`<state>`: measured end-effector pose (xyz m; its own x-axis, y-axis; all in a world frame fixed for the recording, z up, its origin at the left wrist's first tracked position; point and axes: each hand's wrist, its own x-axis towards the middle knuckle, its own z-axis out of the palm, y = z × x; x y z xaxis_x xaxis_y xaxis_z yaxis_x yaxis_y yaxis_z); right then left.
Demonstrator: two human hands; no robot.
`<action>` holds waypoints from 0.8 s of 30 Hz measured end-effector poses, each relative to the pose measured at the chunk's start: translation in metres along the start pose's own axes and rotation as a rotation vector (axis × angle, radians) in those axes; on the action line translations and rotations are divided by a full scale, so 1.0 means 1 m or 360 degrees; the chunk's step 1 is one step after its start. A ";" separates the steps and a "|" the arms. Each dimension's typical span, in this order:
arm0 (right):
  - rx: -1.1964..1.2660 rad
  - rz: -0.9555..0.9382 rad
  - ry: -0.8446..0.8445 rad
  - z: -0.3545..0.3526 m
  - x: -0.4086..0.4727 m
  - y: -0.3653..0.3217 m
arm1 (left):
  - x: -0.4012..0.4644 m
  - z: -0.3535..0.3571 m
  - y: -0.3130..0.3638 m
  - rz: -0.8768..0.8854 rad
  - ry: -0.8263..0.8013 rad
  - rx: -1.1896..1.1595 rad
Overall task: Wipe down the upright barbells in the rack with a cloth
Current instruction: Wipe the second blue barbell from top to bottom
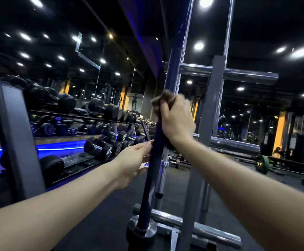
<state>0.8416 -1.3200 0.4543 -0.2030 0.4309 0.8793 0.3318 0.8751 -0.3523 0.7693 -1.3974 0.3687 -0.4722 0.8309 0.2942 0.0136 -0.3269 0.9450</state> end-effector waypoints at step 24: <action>0.0189 0.0075 0.0098 0.045 -0.063 0.036 | 0.013 -0.013 -0.019 0.0050 -0.0048 -0.0121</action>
<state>0.8254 -1.3054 0.3719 -0.1314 0.4610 0.8776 0.2276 0.8757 -0.4259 0.7514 -1.3862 0.3523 -0.4456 0.8326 0.3290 -0.0393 -0.3853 0.9219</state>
